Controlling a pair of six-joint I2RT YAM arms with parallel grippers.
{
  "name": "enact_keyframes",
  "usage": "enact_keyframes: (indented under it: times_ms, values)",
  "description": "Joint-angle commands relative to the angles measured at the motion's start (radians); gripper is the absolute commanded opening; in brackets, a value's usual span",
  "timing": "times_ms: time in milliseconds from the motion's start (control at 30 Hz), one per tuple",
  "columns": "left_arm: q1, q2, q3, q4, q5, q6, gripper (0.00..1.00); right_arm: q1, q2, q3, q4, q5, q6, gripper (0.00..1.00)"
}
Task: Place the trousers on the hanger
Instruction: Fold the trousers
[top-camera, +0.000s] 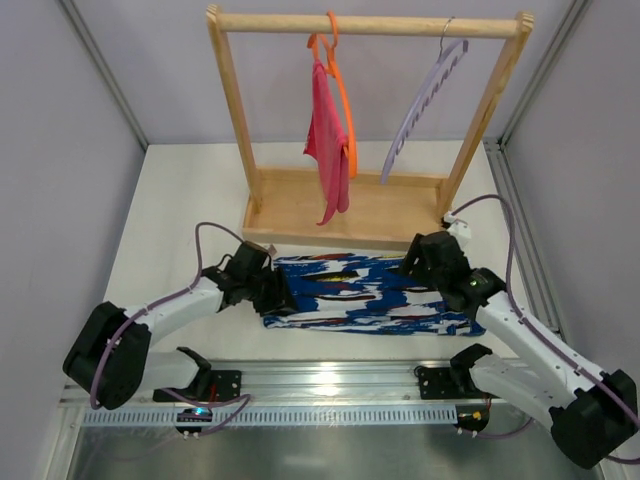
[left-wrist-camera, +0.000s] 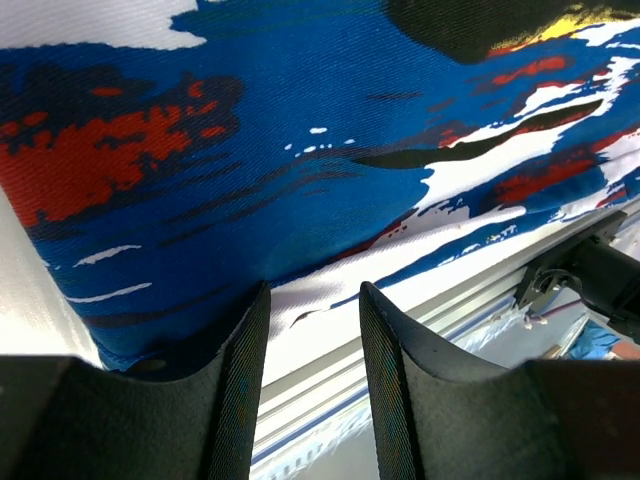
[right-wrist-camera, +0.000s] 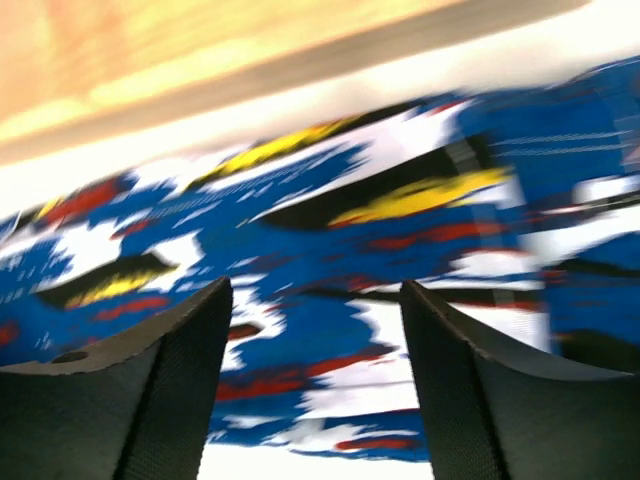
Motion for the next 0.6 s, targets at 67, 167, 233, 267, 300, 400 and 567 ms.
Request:
enact_keyframes:
  times_ms: [67,167,233,267,300,400,567]
  values:
    - [0.002,-0.023,0.058,-0.125,-0.145,0.062,0.43,-0.255,-0.055,0.051,-0.124,-0.065,-0.175,0.76]
    - [0.012,-0.057,0.094,-0.185,-0.223,0.074,0.46,-0.425,-0.022,0.034,-0.098,-0.217,-0.221,0.79]
    - [0.016,-0.088,0.124,-0.202,-0.228,0.075,0.52,-0.501,0.03,0.016,-0.056,-0.348,-0.259,0.79]
    - [0.018,-0.1,0.134,-0.217,-0.229,0.077,0.56,-0.513,0.049,0.009,-0.03,-0.384,-0.27,0.79]
    - [0.018,-0.114,0.149,-0.225,-0.231,0.088,0.6,-0.52,0.069,0.006,-0.024,-0.41,-0.285,0.79]
    - [0.026,-0.161,0.178,-0.263,-0.3,0.105,0.7,-0.525,0.135,-0.006,0.003,-0.452,-0.316,0.79]
    - [0.163,-0.105,0.152,-0.217,-0.187,0.134,0.73,-0.536,0.181,-0.034,0.033,-0.496,-0.348,0.77]
